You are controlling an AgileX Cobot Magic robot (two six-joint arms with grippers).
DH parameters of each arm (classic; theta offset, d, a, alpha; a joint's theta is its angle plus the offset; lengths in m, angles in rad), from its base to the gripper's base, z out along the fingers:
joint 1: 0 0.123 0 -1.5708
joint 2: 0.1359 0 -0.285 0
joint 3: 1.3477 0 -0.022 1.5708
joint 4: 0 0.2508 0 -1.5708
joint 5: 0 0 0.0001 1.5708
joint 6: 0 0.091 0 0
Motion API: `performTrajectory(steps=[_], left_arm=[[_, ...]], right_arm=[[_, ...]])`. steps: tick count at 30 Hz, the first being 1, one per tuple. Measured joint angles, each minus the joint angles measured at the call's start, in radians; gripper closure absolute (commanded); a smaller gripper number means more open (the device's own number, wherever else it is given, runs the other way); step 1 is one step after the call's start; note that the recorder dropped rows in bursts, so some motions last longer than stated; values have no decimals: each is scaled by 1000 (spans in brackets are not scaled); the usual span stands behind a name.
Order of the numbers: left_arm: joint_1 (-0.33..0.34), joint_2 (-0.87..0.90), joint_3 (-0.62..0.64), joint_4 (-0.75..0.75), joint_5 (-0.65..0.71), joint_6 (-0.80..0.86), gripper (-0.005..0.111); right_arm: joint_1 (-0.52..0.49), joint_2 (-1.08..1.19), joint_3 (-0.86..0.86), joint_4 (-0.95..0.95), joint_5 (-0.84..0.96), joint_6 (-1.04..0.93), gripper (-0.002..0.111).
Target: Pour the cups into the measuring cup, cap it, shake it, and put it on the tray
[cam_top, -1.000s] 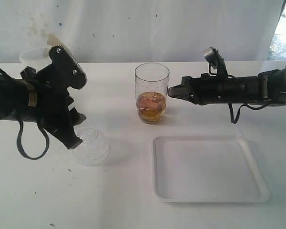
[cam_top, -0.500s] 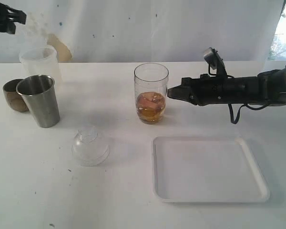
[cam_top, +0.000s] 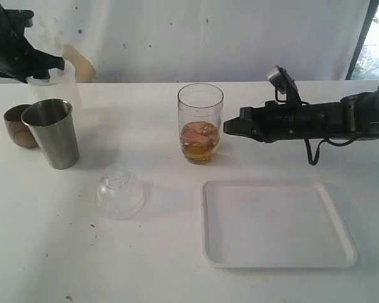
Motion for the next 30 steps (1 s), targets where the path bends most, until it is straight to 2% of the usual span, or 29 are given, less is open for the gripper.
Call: performTrajectory(steps=[1,3,4,10,16,20,24,30], left_arm=[[0,5,0,0,-6,0,72],[0,11,-1,0,-19,12,98],[0,12,-3,0,-24,19,106],[0,5,-11,0,-37,85,106],[0,-101,-11,5,-19,87,107],[0,-221,-13,5,72,108,107],[0,-336,-5,-10,239,122,107],[0,-595,172,-48,330,63,107]], right_arm=[[0,0,0,0,0,0,108],[0,0,0,-2,0,0,108],[0,0,0,-4,-2,0,108],[0,0,0,-9,-4,0,108],[0,0,0,-19,-4,6,108],[0,0,0,-25,-4,15,108],[0,0,0,-27,-4,21,108],[0,0,0,-33,0,39,108]])
